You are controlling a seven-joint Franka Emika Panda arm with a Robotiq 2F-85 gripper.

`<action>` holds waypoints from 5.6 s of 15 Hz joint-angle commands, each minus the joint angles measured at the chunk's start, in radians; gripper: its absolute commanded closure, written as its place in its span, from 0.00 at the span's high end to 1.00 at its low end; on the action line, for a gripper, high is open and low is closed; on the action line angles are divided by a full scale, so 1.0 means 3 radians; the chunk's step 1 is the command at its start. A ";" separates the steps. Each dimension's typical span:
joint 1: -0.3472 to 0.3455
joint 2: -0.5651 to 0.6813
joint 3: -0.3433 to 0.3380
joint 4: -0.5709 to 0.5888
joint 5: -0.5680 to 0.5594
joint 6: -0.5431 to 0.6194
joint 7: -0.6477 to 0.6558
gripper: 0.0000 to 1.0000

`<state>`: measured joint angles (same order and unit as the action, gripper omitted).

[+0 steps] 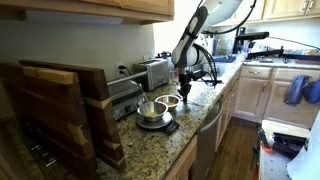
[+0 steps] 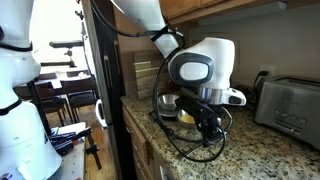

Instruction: Use the spoon to get some contents from the bowl on the right and put them into the one on the left

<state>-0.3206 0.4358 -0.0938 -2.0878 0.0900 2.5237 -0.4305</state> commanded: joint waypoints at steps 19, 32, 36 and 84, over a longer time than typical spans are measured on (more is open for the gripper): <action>0.0469 -0.0536 0.0039 0.0502 -0.0878 -0.1804 -0.0304 0.07; 0.0793 0.0245 0.0169 0.1225 -0.1747 -0.2436 -0.0386 0.07; 0.0845 0.0300 0.0202 0.1251 -0.1854 -0.2566 -0.0435 0.07; 0.1296 0.0693 0.0393 0.1222 -0.3108 -0.3266 -0.0517 0.03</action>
<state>0.0707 0.6450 0.0215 -1.7082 -0.7889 1.5621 -0.6204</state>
